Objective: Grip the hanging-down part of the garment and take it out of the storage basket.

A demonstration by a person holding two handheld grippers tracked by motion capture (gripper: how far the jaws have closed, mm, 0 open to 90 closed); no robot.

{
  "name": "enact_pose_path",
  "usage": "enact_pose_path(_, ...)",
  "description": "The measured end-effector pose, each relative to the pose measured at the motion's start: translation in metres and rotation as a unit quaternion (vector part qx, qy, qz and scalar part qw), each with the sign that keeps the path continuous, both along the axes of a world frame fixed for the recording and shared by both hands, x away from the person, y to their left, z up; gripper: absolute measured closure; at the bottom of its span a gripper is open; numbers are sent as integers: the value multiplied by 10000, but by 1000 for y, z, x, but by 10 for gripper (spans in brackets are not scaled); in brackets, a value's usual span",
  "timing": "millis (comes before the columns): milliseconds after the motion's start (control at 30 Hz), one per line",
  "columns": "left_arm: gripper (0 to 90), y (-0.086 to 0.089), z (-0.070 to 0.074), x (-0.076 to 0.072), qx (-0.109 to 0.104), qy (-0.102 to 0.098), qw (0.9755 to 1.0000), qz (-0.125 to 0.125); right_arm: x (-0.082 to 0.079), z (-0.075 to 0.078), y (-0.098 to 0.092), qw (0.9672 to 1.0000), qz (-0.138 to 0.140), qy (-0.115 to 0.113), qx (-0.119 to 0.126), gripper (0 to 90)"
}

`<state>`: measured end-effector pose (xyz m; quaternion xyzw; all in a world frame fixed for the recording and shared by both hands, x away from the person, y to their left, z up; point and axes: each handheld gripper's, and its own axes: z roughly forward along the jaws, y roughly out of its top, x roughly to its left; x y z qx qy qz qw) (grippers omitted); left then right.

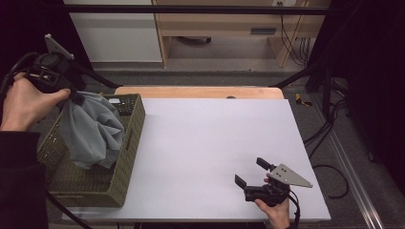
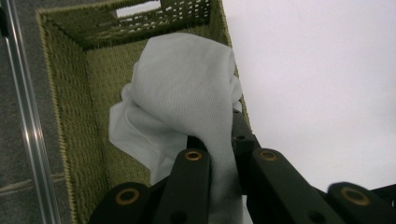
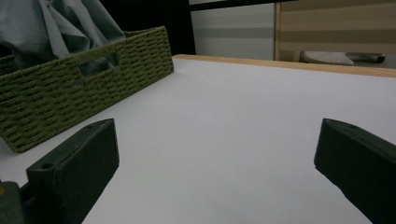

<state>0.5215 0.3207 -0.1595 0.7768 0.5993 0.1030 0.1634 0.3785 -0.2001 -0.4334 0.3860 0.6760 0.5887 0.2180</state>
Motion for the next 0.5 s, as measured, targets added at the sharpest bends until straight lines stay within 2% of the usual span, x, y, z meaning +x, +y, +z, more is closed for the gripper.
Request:
enact_pose_path(233, 871, -5, 21, -5, 14, -172, 9998, -32, 7, 7, 19, 9995, 310, -38, -7, 3)
enact_pose_path(500, 871, -10, 24, -4, 47, -184, 9998, -84, 23, 27, 67, 9964, 837, -102, 49, 5)
